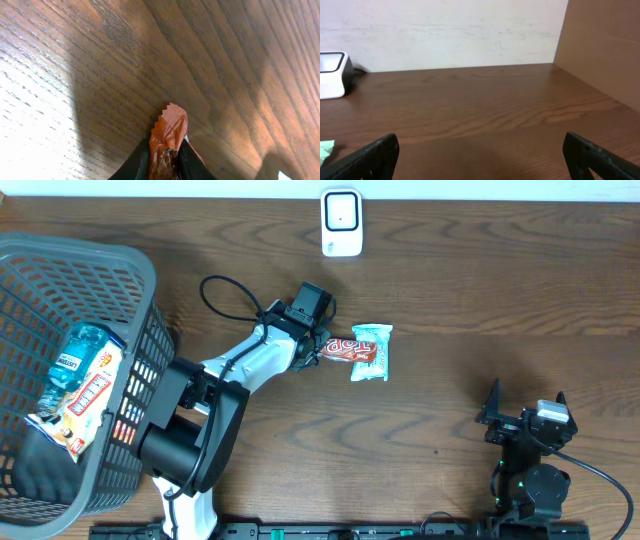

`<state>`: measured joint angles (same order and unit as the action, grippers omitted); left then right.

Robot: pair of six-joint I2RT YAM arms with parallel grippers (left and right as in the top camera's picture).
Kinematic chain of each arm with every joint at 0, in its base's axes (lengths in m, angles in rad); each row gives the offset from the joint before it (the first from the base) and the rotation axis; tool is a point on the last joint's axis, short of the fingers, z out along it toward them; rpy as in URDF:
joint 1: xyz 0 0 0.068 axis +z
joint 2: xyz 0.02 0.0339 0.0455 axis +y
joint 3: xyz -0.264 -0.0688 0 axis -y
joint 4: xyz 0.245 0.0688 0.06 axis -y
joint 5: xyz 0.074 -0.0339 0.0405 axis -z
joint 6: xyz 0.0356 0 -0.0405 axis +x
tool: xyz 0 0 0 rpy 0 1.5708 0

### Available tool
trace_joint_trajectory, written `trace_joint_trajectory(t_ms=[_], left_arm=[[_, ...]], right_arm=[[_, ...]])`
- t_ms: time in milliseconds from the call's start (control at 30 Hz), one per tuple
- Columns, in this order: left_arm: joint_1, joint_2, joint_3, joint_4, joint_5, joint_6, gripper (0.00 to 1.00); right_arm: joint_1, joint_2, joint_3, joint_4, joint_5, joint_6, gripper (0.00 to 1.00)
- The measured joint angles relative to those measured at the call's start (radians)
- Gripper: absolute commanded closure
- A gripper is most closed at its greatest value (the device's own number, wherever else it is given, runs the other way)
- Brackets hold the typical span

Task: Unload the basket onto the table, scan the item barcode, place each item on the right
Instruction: 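Place the chocolate bar on the table left of the mint-green snack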

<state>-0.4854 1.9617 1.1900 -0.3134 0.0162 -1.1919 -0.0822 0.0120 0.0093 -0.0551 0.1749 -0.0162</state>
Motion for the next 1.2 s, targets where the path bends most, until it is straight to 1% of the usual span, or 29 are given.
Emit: trace_joint_trajectory(t_ms=[167,333,367,433,467,500,633,833,900,1033,1067,1133,1200], left_arm=[[0.011,-0.001,0.001,-0.035,0.0,0.023,0.83],[0.051,-0.006,0.004,-0.079,0.0,0.037,0.83],[0.056,-0.007,0.004,-0.082,0.0,0.038,0.79],[0.063,-0.008,0.004,-0.085,0.0,0.042,0.38],[0.064,-0.008,0.005,-0.082,0.002,0.046,0.23],[0.065,-0.011,0.01,-0.085,0.005,0.05,0.21],[0.065,-0.021,0.015,-0.092,0.02,0.06,0.2],[0.063,-0.051,0.014,-0.162,0.029,0.074,0.2],[0.058,-0.091,0.011,-0.176,0.021,0.094,0.19],[0.029,-0.231,0.01,-0.176,0.0,0.175,0.19],[0.021,-0.277,0.01,-0.175,-0.004,0.201,0.14],[0.012,-0.365,0.01,-0.172,-0.018,0.25,0.07],[0.014,-0.455,0.01,-0.171,-0.044,0.296,0.05]], right_arm=[[0.0,0.0,0.0,0.0,0.0,0.0,0.01],[0.0,0.0,0.0,0.0,0.0,0.0,0.01],[0.0,0.0,0.0,0.0,0.0,0.0,0.01],[0.0,0.0,0.0,0.0,0.0,0.0,0.01],[0.0,0.0,0.0,0.0,0.0,0.0,0.01],[0.0,0.0,0.0,0.0,0.0,0.0,0.01],[0.0,0.0,0.0,0.0,0.0,0.0,0.01],[0.0,0.0,0.0,0.0,0.0,0.0,0.01],[0.0,0.0,0.0,0.0,0.0,0.0,0.01],[0.0,0.0,0.0,0.0,0.0,0.0,0.01],[0.0,0.0,0.0,0.0,0.0,0.0,0.01],[0.0,0.0,0.0,0.0,0.0,0.0,0.01],[0.0,0.0,0.0,0.0,0.0,0.0,0.01]])
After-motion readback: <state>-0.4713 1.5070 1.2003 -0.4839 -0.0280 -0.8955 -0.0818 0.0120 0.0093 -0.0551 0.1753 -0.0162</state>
